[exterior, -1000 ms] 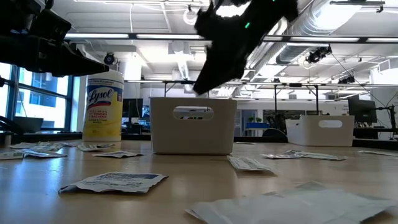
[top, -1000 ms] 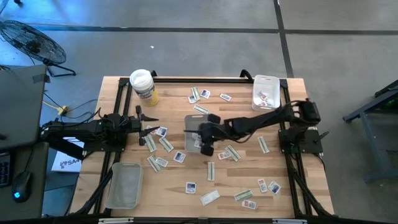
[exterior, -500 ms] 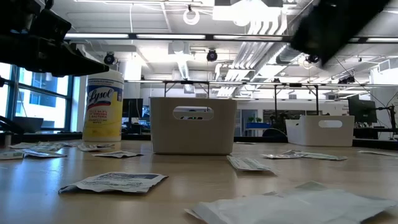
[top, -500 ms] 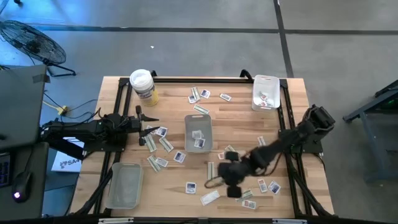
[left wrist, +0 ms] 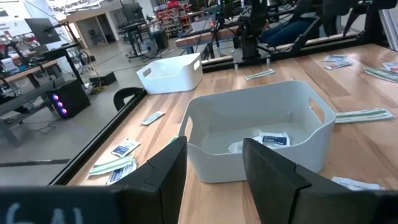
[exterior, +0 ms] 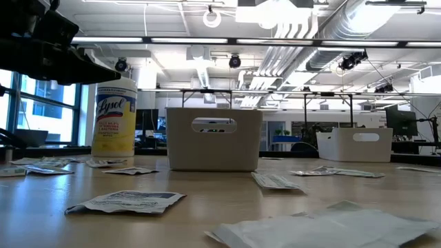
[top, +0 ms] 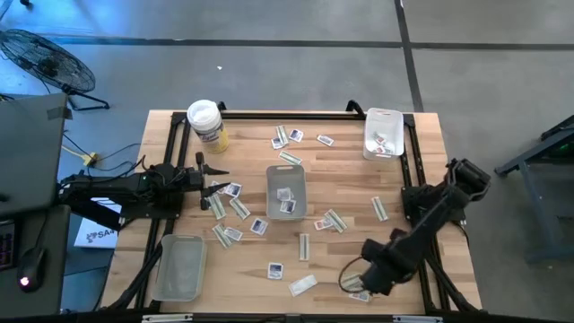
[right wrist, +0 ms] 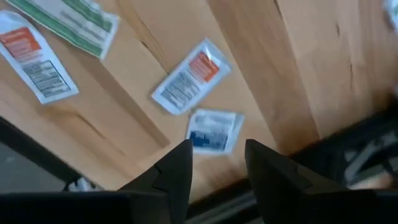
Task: Pick & Place First Aid Supplies
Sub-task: Put the blue pad into the middle gray bin
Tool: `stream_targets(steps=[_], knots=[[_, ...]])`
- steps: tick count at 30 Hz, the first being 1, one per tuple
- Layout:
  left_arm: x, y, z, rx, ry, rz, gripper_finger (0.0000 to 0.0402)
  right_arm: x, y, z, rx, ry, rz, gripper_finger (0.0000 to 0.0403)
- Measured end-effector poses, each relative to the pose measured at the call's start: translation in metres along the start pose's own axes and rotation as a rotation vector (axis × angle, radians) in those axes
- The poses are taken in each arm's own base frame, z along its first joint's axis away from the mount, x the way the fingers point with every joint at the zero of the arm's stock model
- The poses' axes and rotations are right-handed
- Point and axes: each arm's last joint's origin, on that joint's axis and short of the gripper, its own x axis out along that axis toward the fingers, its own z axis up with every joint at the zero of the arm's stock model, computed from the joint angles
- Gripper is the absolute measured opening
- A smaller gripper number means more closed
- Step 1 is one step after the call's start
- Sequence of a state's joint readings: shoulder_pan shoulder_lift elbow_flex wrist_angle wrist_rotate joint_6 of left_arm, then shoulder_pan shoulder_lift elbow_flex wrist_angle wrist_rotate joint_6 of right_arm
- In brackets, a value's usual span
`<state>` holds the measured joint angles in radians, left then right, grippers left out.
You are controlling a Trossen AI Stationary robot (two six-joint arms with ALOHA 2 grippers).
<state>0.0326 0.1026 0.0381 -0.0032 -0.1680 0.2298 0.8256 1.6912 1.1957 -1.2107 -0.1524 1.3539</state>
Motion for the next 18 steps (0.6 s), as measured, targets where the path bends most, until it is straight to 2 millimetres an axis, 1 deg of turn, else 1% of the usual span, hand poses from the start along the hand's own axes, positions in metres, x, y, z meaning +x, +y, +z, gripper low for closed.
stream_targets(steps=[2, 5, 7, 9, 12, 16, 18], knots=[[0.000, 0.000, 0.000, 0.000, 0.000, 0.000, 0.0154, 0.001, 0.001, -0.006, 0.008, -0.043, -0.014, 0.0140], [0.000, 0.000, 0.000, 0.000, 0.000, 0.000, 0.0154, 0.003, 0.001, -0.014, 0.056, -0.041, -0.026, 0.0134], [0.000, 0.000, 0.000, 0.000, 0.000, 0.000, 0.0154, 0.008, -0.002, -0.017, 0.088, -0.028, -0.043, 0.0129], [0.000, 0.000, 0.000, 0.000, 0.000, 0.000, 0.0154, 0.018, -0.009, -0.020, 0.131, 0.000, -0.057, 0.0124], [0.000, 0.000, 0.000, 0.000, 0.000, 0.000, 0.0154, 0.034, -0.017, -0.022, 0.158, 0.014, 0.005, 0.0118], [0.000, 0.000, 0.000, 0.000, 0.000, 0.000, 0.0154, 0.046, -0.027, -0.021, 0.177, -0.006, 0.145, 0.0122], [0.000, 0.000, 0.000, 0.000, 0.000, 0.000, 0.0154, 0.054, -0.036, -0.021, 0.188, -0.006, 0.154, 0.0125]])
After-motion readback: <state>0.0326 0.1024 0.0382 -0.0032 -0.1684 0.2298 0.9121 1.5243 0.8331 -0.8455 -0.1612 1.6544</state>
